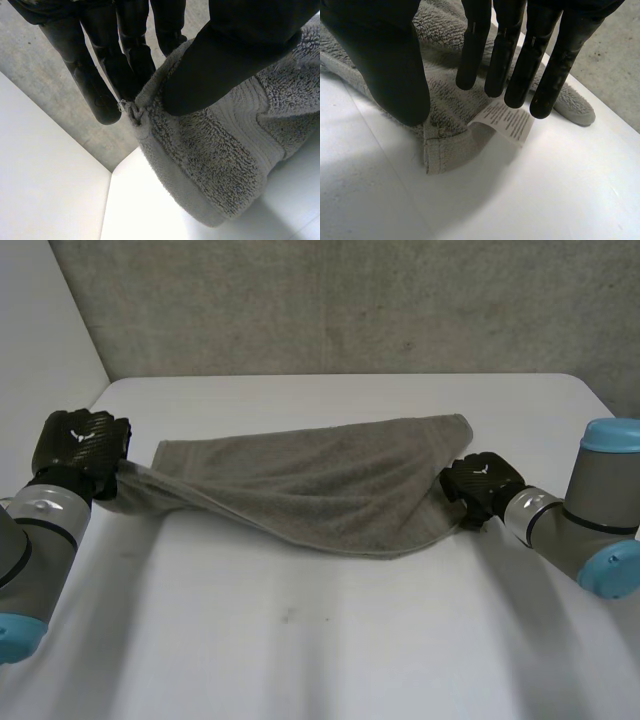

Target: Fold the towel.

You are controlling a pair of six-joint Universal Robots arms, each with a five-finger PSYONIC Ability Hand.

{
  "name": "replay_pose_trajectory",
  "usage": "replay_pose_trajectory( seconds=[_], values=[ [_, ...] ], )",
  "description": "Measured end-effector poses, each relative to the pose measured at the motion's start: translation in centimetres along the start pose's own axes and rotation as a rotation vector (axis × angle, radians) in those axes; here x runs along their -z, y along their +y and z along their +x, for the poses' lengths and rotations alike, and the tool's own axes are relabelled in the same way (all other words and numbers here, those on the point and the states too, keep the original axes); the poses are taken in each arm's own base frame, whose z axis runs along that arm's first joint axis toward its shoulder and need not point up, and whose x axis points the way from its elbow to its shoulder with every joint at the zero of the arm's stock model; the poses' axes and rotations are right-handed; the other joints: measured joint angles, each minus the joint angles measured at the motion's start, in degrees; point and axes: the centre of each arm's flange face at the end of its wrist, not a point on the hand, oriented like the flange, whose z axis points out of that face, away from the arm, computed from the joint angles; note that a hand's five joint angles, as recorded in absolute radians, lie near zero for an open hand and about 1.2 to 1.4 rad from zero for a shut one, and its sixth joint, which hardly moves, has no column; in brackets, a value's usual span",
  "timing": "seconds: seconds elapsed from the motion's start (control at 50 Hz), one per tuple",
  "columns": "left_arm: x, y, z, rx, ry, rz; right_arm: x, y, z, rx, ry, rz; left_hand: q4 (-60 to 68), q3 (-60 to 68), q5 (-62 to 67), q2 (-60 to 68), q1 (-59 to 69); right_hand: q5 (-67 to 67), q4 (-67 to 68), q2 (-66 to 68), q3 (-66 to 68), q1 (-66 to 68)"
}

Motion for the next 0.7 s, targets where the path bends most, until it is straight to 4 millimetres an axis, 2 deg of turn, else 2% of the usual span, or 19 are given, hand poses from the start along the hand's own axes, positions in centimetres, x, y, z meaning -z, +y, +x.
replay_pose_trajectory(
  seconds=[0.24, 0.32, 0.36, 0.38, 0.46, 0.66, 0.68, 0.7],
  values=[
    [0.2, 0.4, 0.3, 0.000, 0.010, -0.012, -0.8, 0.5, -0.7, 0.006, -0.015, -0.005, 0.0, 0.0, 0.0, 0.0, 0.0, 2.9, 2.9, 3.1, 2.7, 2.6],
    [0.2, 0.5, 0.3, 0.000, 0.012, -0.016, -0.8, 0.5, -0.6, 0.007, -0.010, -0.005, 0.0, 0.0, 0.0, 0.0, 0.0, 15.5, 16.0, 15.7, 15.8, 13.6],
    [0.2, 0.6, 0.4, 0.000, 0.013, -0.018, -0.8, 0.3, -0.4, 0.007, -0.003, -0.005, 0.0, 0.0, 0.0, 0.0, 0.0, 15.5, 16.0, 15.7, 15.8, 13.6],
    [0.2, 0.6, 0.4, 0.000, 0.013, -0.019, -0.8, 0.3, -0.4, 0.007, 0.000, -0.006, 0.0, 0.0, 0.0, 0.0, 0.0, 21.0, 21.4, 21.0, 20.9, 16.4],
    [0.2, 0.6, 0.4, 0.000, 0.013, -0.020, -0.6, -0.1, 0.2, 0.003, 0.020, -0.016, 0.0, 0.0, 0.0, 0.0, 0.0, 21.4, 21.9, 21.1, 21.3, 16.4],
    [0.4, 0.6, 0.5, 0.000, 0.019, -0.020, 2.3, -2.7, 2.7, -0.042, 0.066, -0.051, 0.0, 0.0, 0.0, 0.0, 0.0, 21.7, 21.9, 21.1, 21.3, 16.4],
    [0.6, 0.5, 0.8, 0.000, 0.027, -0.020, 4.0, -3.7, 3.4, -0.046, 0.062, -0.086, 0.0, 0.0, 0.0, 0.0, 0.0, 21.8, 21.9, 21.1, 21.3, 16.4],
    [0.7, 0.5, 0.9, 0.000, 0.031, -0.020, 4.5, -4.0, 3.4, -0.045, 0.056, -0.102, 0.0, 0.0, 0.0, 0.0, 0.0, 21.8, 21.9, 21.1, 21.3, 16.4]
  ],
)
